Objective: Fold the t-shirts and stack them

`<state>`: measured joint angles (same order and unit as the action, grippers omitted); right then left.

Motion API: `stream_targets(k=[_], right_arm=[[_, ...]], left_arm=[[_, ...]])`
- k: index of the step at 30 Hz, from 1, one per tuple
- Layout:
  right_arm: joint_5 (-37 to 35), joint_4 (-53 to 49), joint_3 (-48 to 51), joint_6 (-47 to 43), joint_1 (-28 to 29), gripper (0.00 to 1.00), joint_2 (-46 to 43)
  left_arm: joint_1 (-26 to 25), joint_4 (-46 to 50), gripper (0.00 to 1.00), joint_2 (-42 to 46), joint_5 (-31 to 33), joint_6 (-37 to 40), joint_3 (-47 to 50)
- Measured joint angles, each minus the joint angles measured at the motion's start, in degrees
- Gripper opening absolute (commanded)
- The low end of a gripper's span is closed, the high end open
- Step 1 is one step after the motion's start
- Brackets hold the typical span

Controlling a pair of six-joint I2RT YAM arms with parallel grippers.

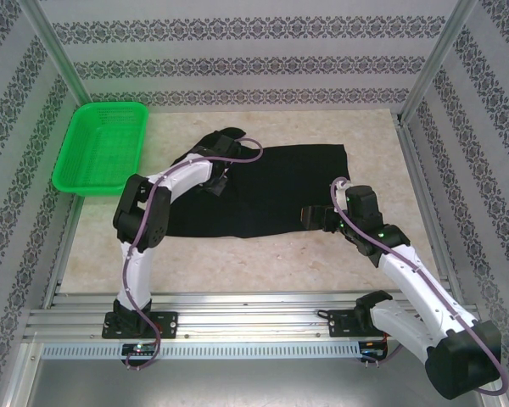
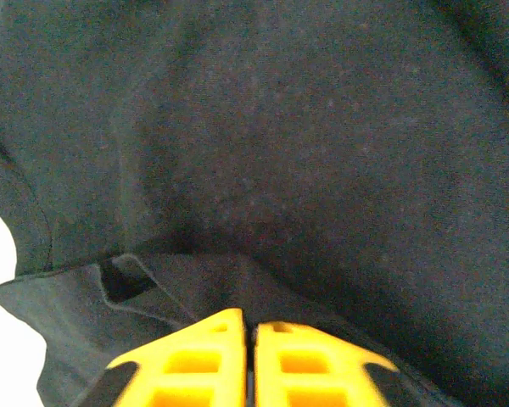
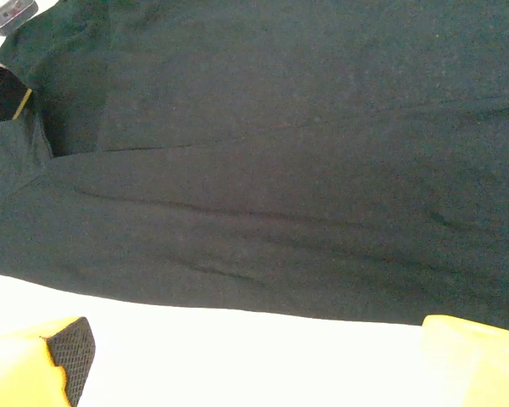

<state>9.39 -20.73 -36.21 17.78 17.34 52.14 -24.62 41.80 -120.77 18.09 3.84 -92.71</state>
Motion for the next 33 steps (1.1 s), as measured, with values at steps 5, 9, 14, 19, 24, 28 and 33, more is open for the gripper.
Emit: stream_targets(k=[5, 9, 14, 19, 24, 28, 33], right_arm=[[0.11, 0.00, 0.00, 0.02, 0.00, 0.98, 0.39], [0.09, 0.22, 0.00, 0.44, 0.07, 0.98, 1.55], [-0.98, 1.36, -0.02, 1.77, 1.14, 0.98, 2.82], [-4.98, 0.83, -1.27, 2.51, 1.09, 0.98, 7.04], [-5.53, 0.83, -6.51, 3.08, -2.60, 0.98, 13.92], [-5.53, 0.72, -13.94, 2.89, -6.29, 0.97, 21.62], [-6.19, 0.46, -19.91, 3.13, -9.44, 0.97, 28.65]], left_arm=[[0.00, -0.87, 0.59, -0.76, 1.70, -0.09, -0.28], [0.00, -4.09, 0.68, 0.83, 1.18, -1.29, 0.15], [0.94, -8.15, 0.92, 7.32, -5.66, -5.62, 0.90], [6.05, -15.74, 1.00, 18.97, -17.03, -14.10, 10.23], [11.82, -21.07, 1.00, 27.71, -24.98, -21.05, 22.12], [13.97, -22.97, 1.00, 33.00, -28.00, -24.98, 30.71], [16.20, -22.95, 1.00, 41.42, -26.58, -28.63, 40.13]])
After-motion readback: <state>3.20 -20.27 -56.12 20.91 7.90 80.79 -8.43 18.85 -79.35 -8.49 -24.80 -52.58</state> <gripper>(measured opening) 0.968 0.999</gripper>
